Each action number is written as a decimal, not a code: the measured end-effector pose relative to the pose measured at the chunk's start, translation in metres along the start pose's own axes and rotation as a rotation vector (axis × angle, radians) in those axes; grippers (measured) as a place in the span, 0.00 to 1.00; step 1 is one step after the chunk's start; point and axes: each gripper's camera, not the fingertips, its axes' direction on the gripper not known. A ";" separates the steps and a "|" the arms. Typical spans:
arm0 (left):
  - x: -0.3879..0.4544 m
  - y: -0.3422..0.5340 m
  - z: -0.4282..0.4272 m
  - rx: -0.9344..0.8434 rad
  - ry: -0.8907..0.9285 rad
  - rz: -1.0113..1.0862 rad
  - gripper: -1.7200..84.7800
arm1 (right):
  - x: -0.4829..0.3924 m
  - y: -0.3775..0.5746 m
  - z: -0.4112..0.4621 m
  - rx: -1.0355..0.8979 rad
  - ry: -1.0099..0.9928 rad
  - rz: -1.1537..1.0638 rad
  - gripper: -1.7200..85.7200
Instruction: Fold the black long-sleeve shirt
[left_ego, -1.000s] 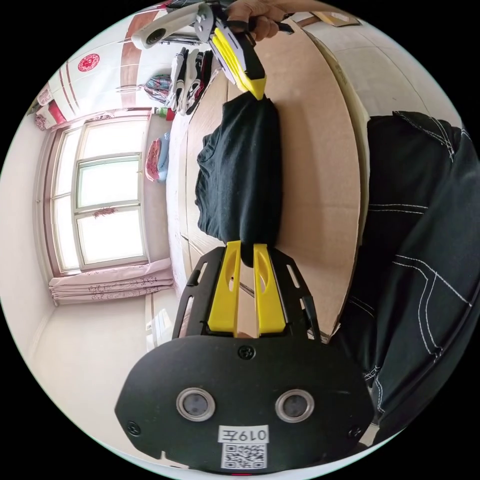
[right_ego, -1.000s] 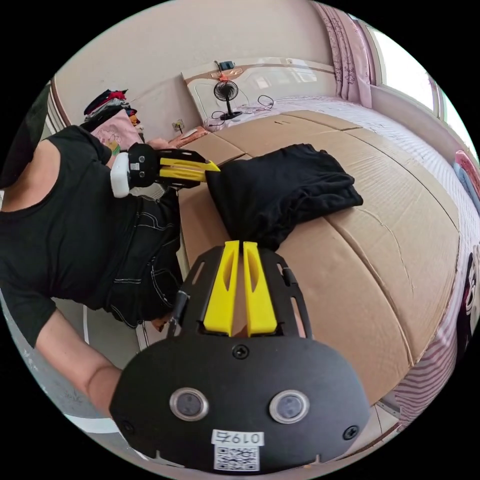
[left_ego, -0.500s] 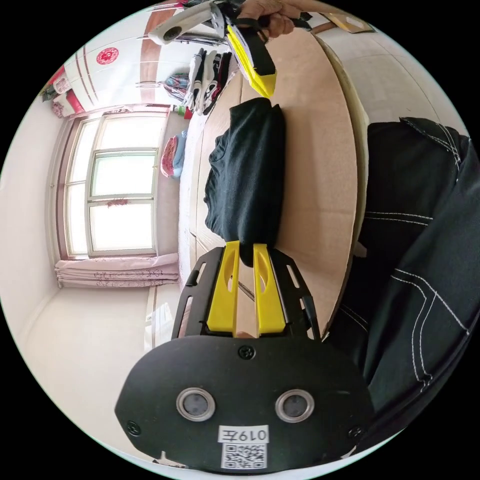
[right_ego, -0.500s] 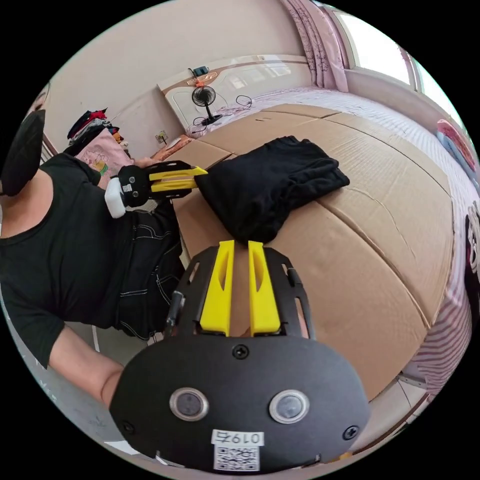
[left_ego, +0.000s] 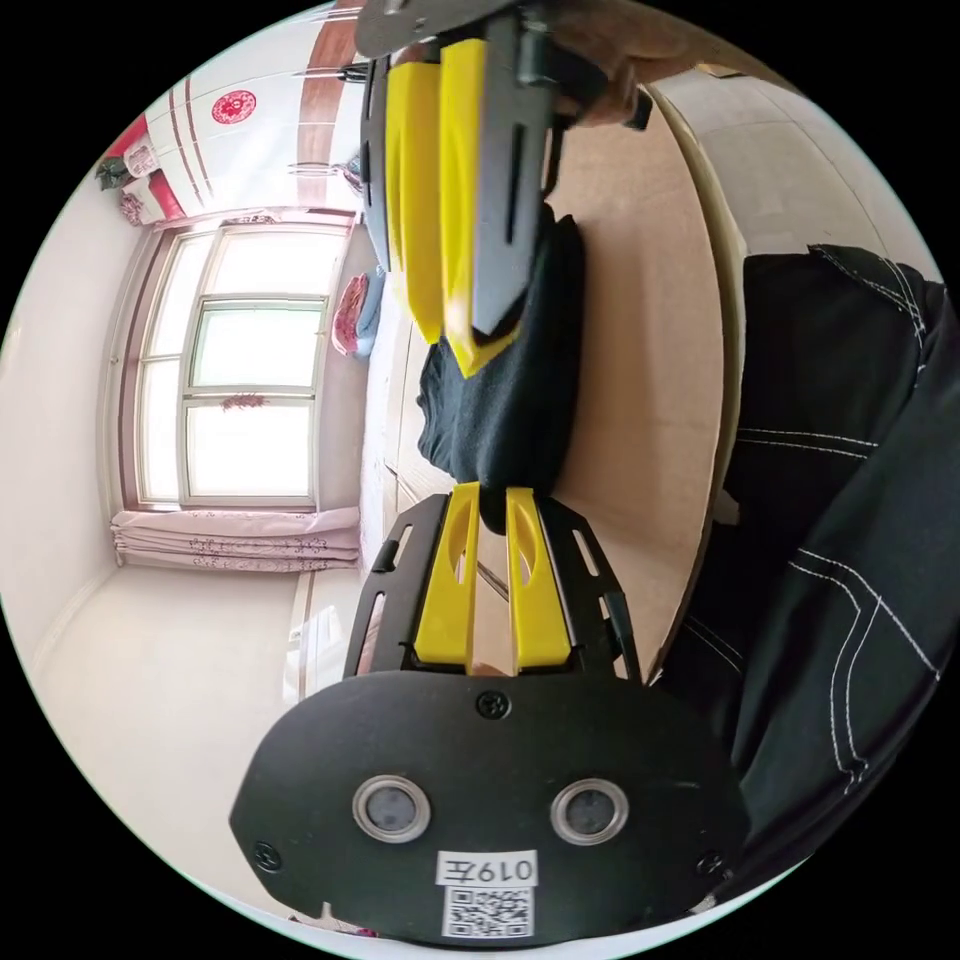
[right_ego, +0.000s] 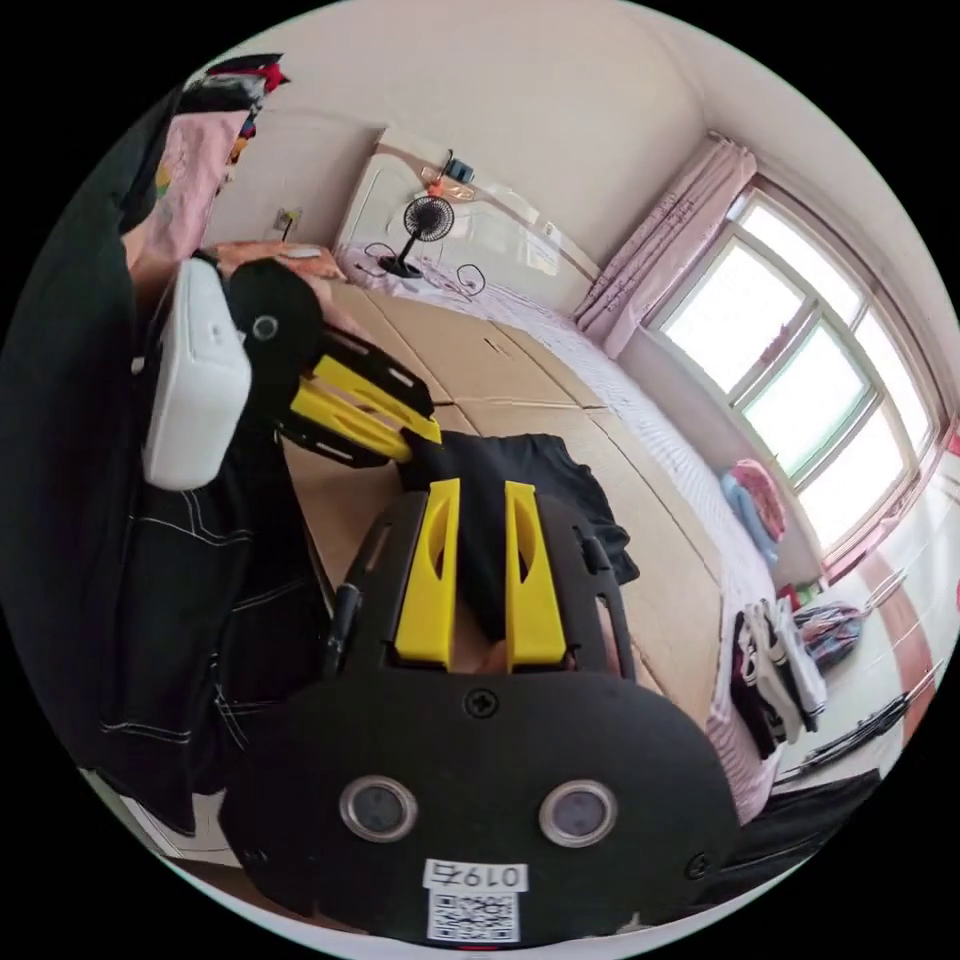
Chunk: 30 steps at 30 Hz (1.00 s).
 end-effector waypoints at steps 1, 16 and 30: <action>-0.002 0.001 0.001 0.004 0.007 -0.003 0.03 | -0.018 -0.014 -0.003 -0.016 0.038 -0.055 0.11; -0.006 0.008 0.000 0.048 0.019 0.030 0.03 | -0.117 -0.138 -0.035 -0.169 0.262 -0.390 0.05; -0.015 0.018 -0.005 0.196 0.077 0.111 0.03 | -0.138 -0.206 -0.064 -0.186 0.300 -0.547 0.04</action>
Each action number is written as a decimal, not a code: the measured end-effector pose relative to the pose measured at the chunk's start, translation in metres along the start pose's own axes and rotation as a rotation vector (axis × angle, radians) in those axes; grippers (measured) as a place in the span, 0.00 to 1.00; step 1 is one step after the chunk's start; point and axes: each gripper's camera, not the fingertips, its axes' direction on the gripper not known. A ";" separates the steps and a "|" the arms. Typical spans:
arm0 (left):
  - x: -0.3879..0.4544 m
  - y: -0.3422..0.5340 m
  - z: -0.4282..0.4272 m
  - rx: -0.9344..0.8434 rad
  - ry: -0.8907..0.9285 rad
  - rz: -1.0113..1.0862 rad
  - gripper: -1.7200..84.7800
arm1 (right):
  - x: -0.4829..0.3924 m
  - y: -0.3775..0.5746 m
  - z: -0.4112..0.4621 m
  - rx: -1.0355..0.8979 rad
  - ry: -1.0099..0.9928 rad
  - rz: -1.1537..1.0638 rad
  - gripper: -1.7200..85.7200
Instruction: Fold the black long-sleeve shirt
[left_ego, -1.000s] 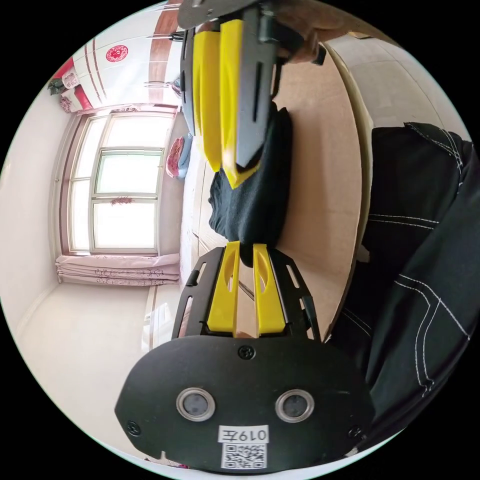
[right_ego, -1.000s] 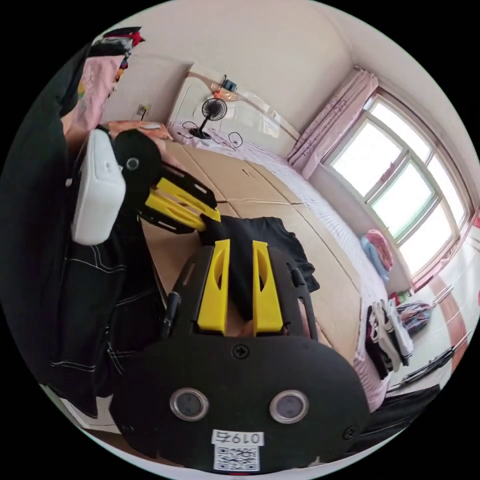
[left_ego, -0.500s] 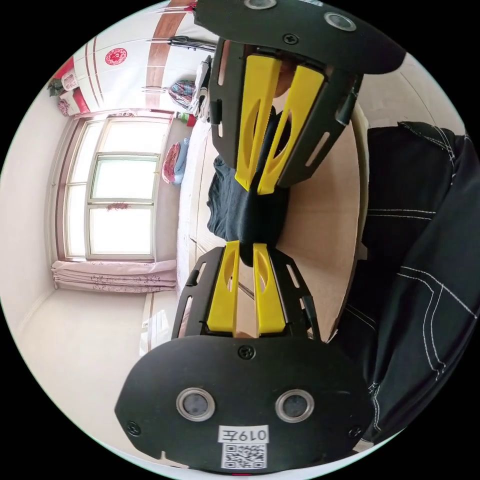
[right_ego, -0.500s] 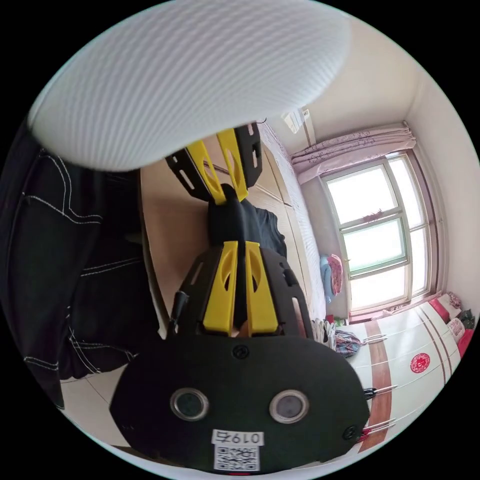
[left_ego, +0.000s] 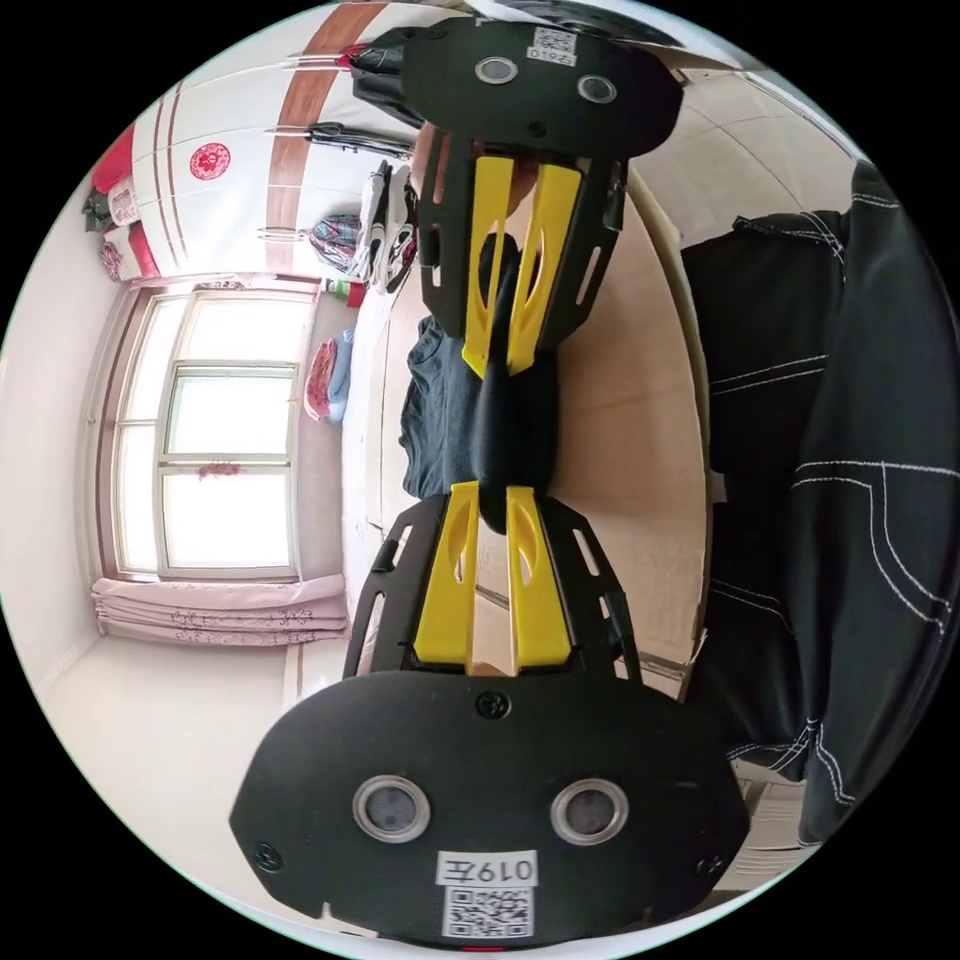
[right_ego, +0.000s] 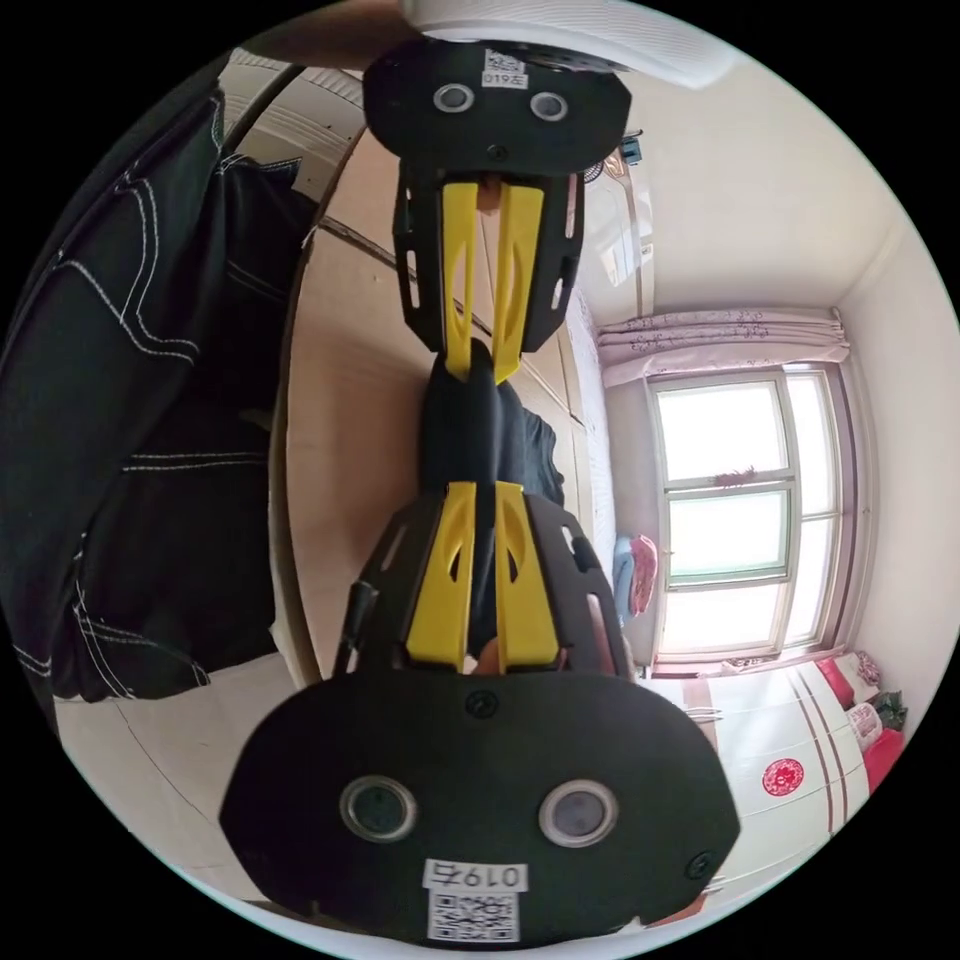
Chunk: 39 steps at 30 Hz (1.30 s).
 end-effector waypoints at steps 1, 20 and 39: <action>0.001 -0.001 -0.001 0.003 -0.005 0.013 0.03 | 0.004 -0.004 -0.005 0.000 0.001 -0.010 0.03; 0.011 -0.022 -0.004 -0.034 -0.024 0.117 0.03 | 0.002 -0.030 -0.043 -0.088 0.165 -0.070 0.10; -0.010 -0.017 0.017 -0.035 0.005 0.092 0.03 | 0.036 0.023 -0.014 -0.221 0.151 -0.070 0.07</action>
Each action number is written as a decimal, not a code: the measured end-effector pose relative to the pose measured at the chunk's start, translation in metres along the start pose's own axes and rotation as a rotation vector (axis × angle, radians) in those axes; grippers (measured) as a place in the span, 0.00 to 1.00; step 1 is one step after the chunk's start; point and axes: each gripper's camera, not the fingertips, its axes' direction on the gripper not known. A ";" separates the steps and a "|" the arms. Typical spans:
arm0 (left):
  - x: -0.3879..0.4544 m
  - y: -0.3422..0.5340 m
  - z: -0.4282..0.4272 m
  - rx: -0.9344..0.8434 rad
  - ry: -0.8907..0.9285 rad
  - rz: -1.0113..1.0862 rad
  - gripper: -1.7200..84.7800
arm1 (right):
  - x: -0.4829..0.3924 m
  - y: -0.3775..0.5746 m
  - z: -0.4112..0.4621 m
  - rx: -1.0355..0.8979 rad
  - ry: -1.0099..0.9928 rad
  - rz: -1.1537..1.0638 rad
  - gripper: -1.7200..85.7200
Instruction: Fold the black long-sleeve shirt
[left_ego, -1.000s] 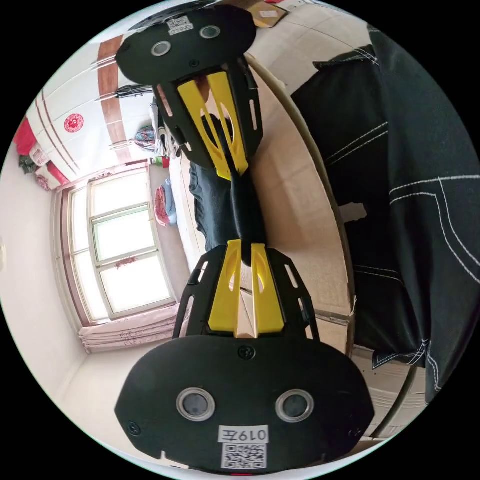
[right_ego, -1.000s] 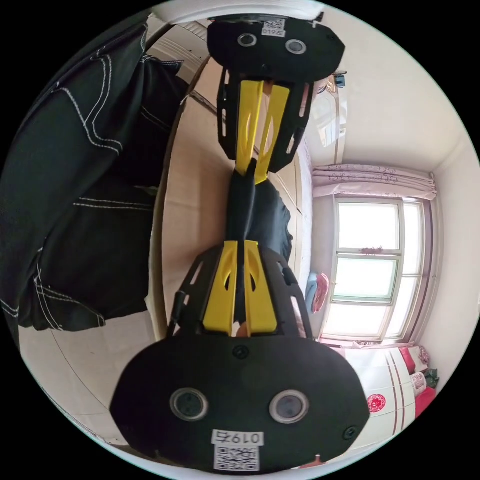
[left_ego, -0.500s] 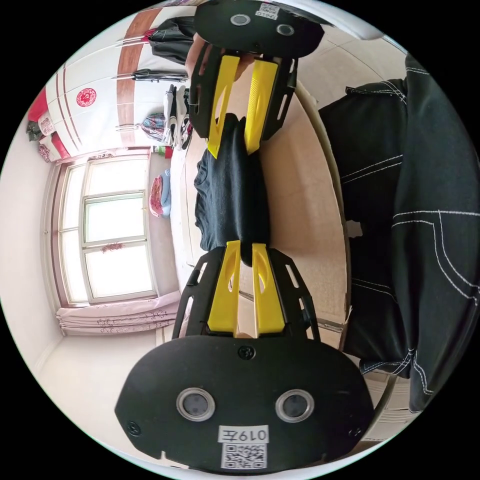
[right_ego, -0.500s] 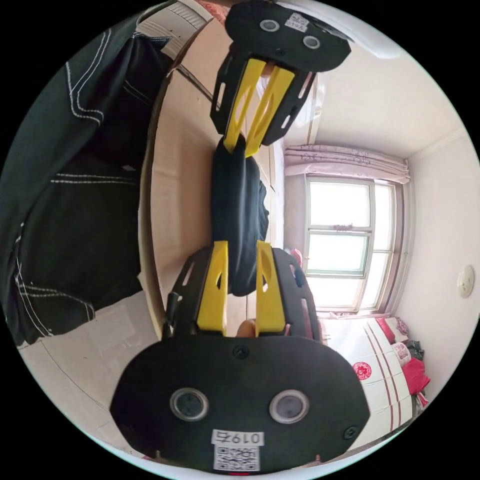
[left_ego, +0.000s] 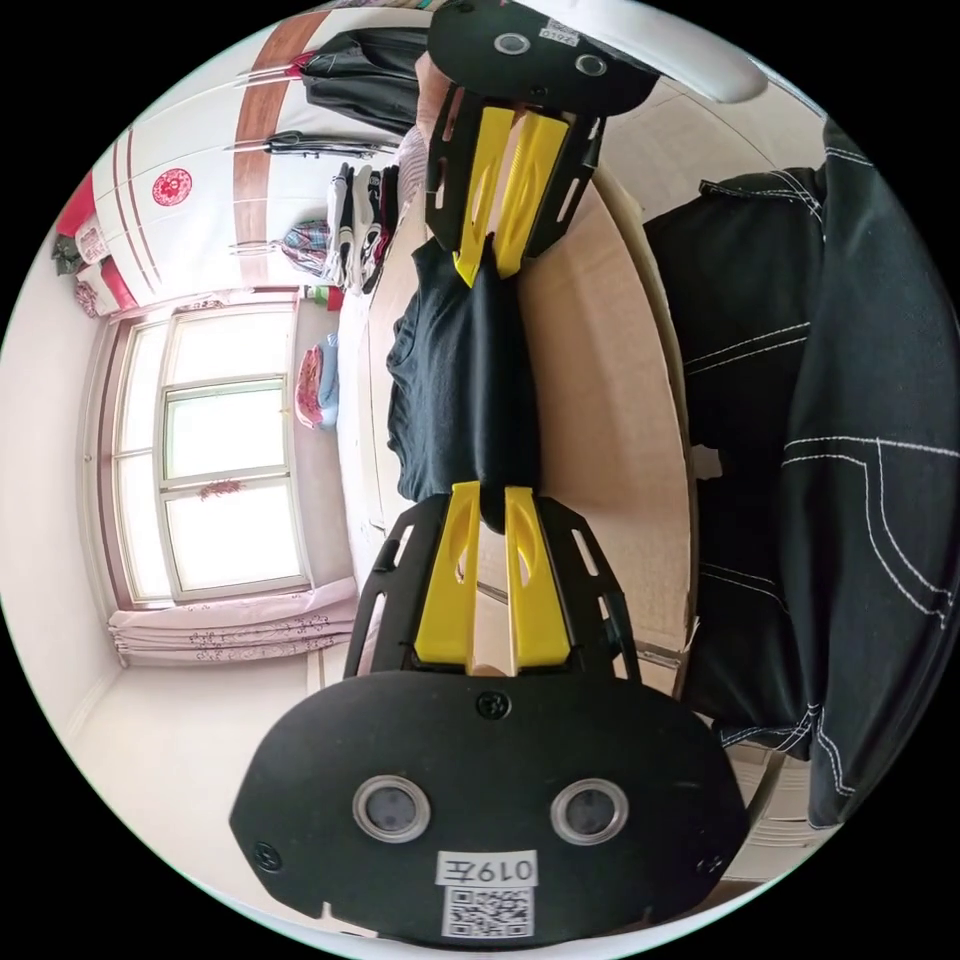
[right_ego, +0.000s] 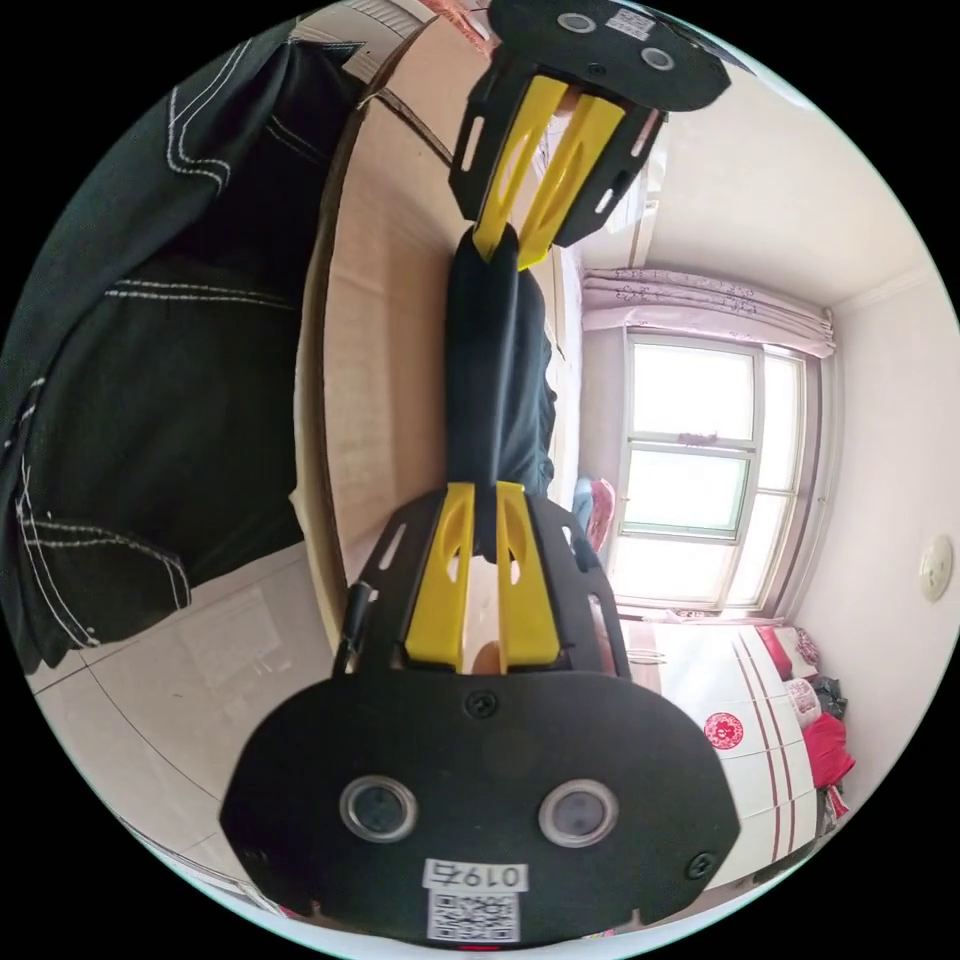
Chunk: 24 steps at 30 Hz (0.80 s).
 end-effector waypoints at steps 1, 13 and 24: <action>-0.002 0.001 0.002 -0.001 -0.008 -0.005 0.03 | 0.003 0.002 0.002 0.001 0.004 0.007 0.09; -0.026 0.039 0.031 0.032 -0.044 -0.071 0.03 | 0.091 0.070 0.007 0.106 -0.252 0.226 0.11; -0.064 0.111 0.082 0.066 0.021 -0.223 0.03 | 0.102 0.083 0.094 -0.015 -0.252 0.364 0.08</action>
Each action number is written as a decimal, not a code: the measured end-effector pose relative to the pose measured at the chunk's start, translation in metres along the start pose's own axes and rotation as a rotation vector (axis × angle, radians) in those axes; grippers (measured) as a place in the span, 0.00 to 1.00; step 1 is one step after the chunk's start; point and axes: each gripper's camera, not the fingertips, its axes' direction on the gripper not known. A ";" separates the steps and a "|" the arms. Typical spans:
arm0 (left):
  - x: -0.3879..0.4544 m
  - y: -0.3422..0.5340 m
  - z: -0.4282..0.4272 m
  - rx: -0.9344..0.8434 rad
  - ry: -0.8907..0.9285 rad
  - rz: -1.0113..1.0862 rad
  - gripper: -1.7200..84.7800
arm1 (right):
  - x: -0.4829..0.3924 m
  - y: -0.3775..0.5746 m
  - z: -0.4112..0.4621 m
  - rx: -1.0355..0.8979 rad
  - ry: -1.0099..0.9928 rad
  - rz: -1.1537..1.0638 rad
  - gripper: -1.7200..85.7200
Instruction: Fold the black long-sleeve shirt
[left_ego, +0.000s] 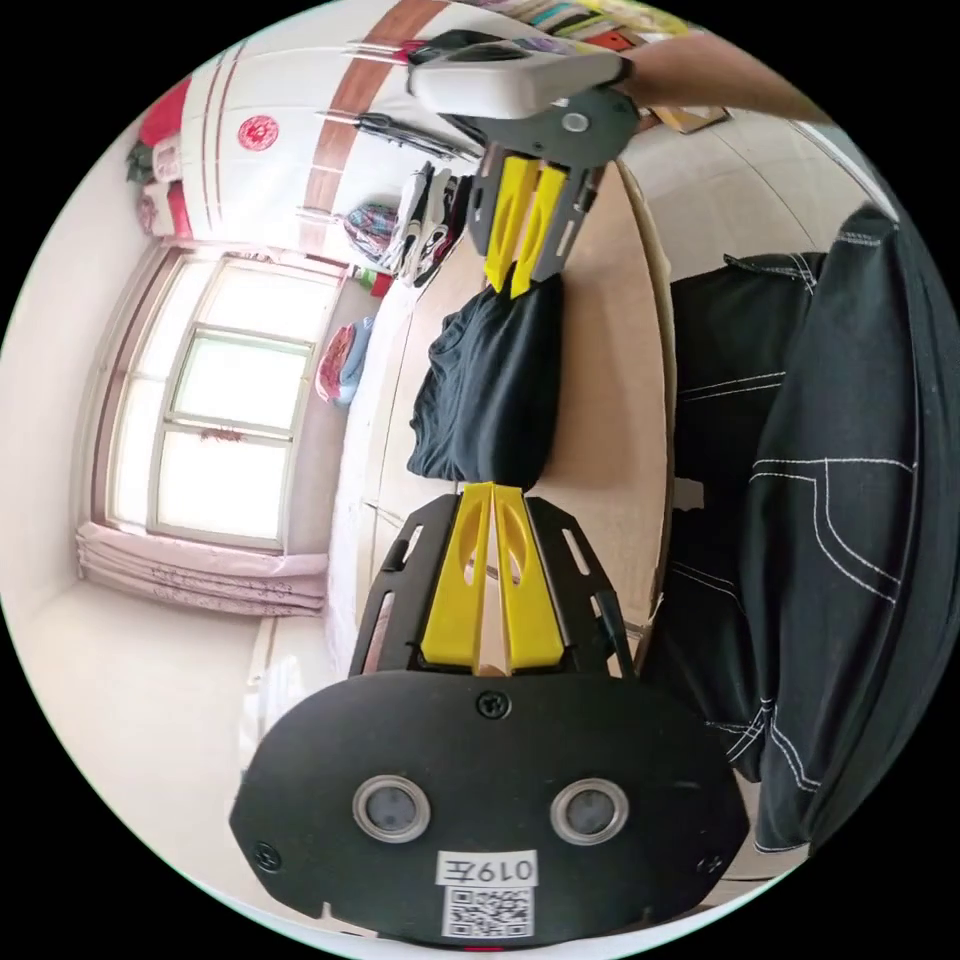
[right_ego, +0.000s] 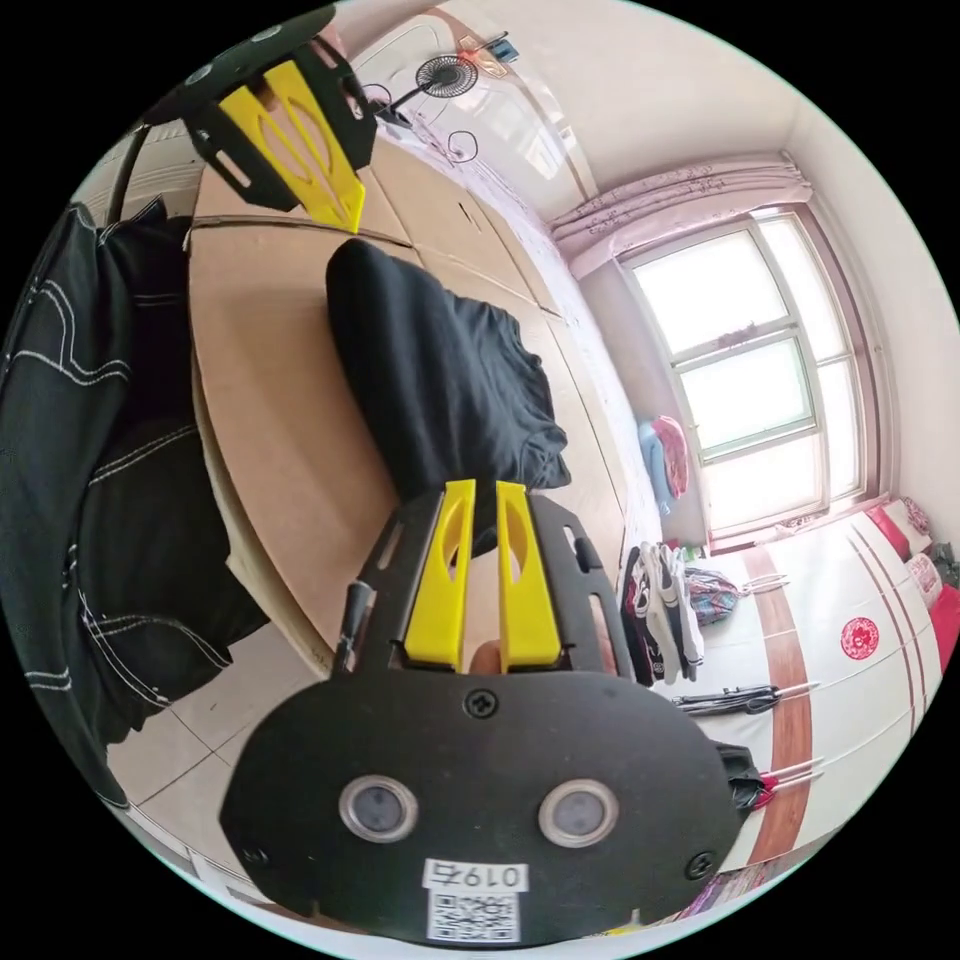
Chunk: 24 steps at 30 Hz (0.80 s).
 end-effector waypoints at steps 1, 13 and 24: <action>-0.014 0.013 0.009 -0.002 0.030 -0.049 0.03 | 0.004 0.001 -0.001 -0.001 0.009 0.016 0.08; -0.255 0.167 0.254 0.111 0.812 -0.988 0.10 | -0.022 -0.065 -0.054 0.251 -0.108 0.074 0.09; -0.330 0.216 0.486 -0.019 1.199 -1.314 0.10 | -0.052 -0.109 -0.074 0.259 -0.042 0.107 0.11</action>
